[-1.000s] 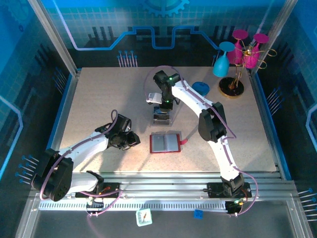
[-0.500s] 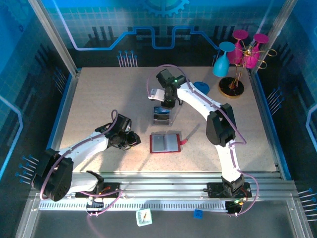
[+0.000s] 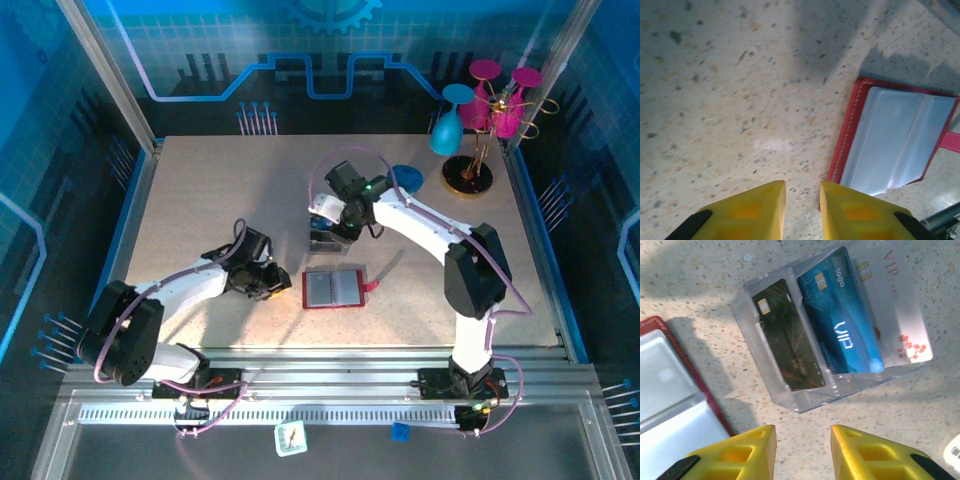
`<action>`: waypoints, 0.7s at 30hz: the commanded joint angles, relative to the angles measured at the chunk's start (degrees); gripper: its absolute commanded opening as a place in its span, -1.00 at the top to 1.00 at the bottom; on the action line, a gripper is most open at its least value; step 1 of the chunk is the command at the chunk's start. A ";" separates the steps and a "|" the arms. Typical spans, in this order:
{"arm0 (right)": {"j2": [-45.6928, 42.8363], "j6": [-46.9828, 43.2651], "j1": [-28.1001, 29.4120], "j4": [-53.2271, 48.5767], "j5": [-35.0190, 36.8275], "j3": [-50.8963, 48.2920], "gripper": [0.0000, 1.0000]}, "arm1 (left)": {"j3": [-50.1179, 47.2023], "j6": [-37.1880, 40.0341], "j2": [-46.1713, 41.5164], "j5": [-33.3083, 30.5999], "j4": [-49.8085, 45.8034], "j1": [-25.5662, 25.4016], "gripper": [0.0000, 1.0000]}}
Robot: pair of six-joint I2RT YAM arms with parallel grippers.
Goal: Take the credit cards out of the card holder
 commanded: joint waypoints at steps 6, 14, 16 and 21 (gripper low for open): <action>-7.58 16.22 3.55 4.34 -3.55 -8.83 0.36 | 3.18 -0.57 4.32 2.16 4.01 -1.90 0.50; -13.89 31.89 4.98 11.31 -8.58 -19.04 0.53 | 5.57 -1.89 7.71 1.85 5.80 -4.86 0.50; -15.76 35.45 5.66 13.03 -9.12 -21.53 0.58 | 5.66 -2.27 7.88 1.81 6.27 -5.41 0.50; -19.35 43.13 6.19 20.00 -13.59 -28.53 0.67 | 5.25 -3.20 8.08 2.25 7.18 -5.84 0.52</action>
